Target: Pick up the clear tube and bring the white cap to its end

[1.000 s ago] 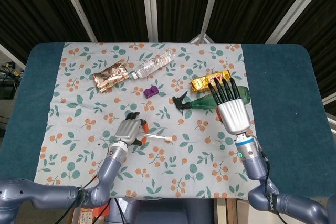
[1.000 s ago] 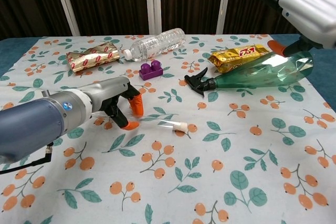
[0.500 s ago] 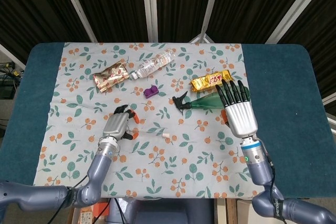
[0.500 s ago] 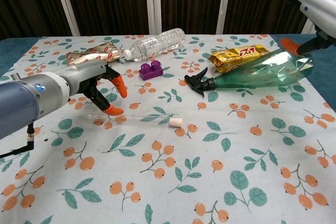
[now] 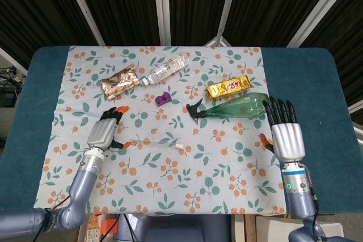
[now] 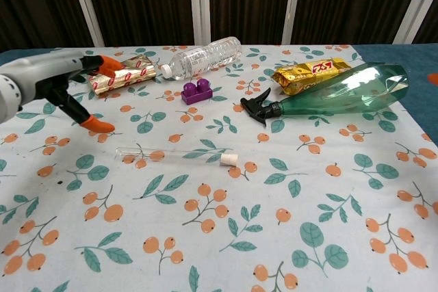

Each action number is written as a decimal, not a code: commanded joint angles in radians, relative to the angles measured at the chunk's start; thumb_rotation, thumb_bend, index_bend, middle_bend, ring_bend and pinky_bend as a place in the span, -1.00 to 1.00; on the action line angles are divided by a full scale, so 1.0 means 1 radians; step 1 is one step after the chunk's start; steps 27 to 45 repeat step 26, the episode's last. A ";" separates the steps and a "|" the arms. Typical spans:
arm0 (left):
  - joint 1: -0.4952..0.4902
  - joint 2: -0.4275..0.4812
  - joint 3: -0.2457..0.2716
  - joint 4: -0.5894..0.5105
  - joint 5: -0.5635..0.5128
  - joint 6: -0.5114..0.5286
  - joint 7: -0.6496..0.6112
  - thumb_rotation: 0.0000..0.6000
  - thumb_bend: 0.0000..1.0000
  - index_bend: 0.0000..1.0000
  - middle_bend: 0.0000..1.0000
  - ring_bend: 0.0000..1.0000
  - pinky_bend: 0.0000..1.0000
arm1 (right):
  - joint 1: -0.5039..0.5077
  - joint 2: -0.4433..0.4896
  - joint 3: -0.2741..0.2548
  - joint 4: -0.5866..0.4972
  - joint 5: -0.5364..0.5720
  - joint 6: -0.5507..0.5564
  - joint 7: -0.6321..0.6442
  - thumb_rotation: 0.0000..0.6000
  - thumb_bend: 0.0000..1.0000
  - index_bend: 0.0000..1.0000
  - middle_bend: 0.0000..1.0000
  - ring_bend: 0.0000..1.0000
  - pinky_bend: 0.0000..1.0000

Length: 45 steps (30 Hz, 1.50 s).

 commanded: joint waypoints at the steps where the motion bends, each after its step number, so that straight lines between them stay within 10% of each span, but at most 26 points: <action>1: 0.083 0.094 0.086 -0.054 0.172 0.062 -0.049 1.00 -0.66 -1.00 -0.89 -1.00 -1.00 | -0.065 0.059 -0.037 -0.062 0.030 0.014 0.082 1.00 -0.40 -1.00 -1.00 -1.00 -1.00; 17: 0.428 0.325 0.411 -0.058 0.702 0.402 -0.278 1.00 -0.66 -1.00 -0.98 -1.00 -1.00 | -0.280 0.251 -0.202 -0.104 -0.079 0.098 0.371 1.00 -0.65 -1.00 -1.00 -1.00 -1.00; 45: 0.512 0.380 0.406 0.028 0.742 0.470 -0.382 1.00 -0.66 -1.00 -0.98 -1.00 -1.00 | -0.317 0.238 -0.195 -0.045 -0.141 0.149 0.433 1.00 -0.65 -1.00 -1.00 -1.00 -1.00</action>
